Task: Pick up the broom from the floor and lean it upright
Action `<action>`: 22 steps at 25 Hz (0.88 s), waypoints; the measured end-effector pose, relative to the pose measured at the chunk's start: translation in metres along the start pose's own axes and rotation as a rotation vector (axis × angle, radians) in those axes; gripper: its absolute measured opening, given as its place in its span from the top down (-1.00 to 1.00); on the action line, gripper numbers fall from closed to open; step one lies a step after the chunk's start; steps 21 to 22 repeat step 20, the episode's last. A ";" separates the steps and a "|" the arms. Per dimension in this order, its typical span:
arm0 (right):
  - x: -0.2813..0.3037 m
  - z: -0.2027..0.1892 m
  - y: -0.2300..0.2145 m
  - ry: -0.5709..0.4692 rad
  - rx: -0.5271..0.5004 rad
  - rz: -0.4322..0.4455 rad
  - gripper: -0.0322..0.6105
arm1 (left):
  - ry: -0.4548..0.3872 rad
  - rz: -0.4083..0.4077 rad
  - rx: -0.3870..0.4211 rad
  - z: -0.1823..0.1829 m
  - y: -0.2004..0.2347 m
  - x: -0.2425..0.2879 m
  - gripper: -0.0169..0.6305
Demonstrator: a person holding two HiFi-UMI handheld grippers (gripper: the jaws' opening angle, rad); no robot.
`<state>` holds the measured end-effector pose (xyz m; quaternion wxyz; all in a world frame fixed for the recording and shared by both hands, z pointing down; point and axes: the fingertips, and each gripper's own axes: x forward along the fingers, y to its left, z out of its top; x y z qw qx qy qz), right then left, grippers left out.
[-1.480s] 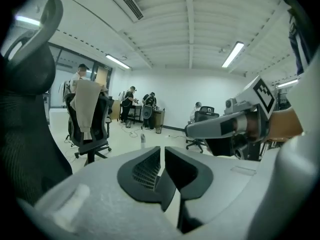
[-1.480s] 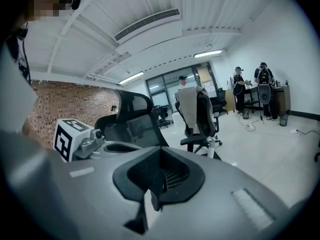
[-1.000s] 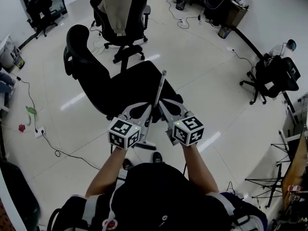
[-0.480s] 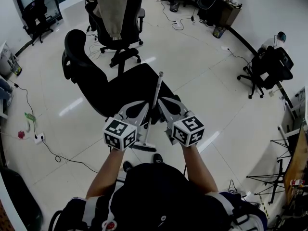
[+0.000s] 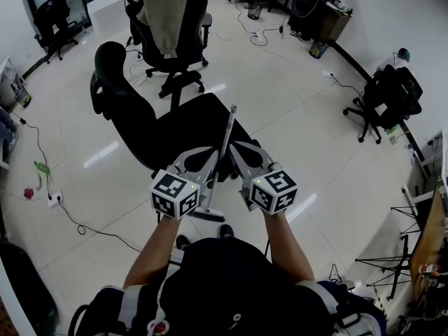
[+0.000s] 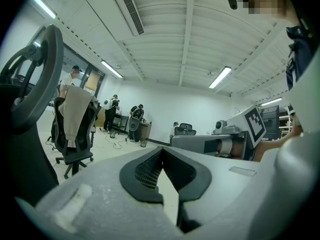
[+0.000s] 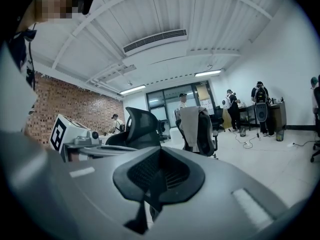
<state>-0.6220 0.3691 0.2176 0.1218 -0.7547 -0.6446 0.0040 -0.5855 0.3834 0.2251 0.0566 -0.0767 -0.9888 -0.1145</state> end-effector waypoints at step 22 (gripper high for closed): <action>0.004 0.000 -0.001 0.011 -0.006 0.002 0.89 | 0.020 -0.037 0.007 -0.004 -0.004 -0.001 0.94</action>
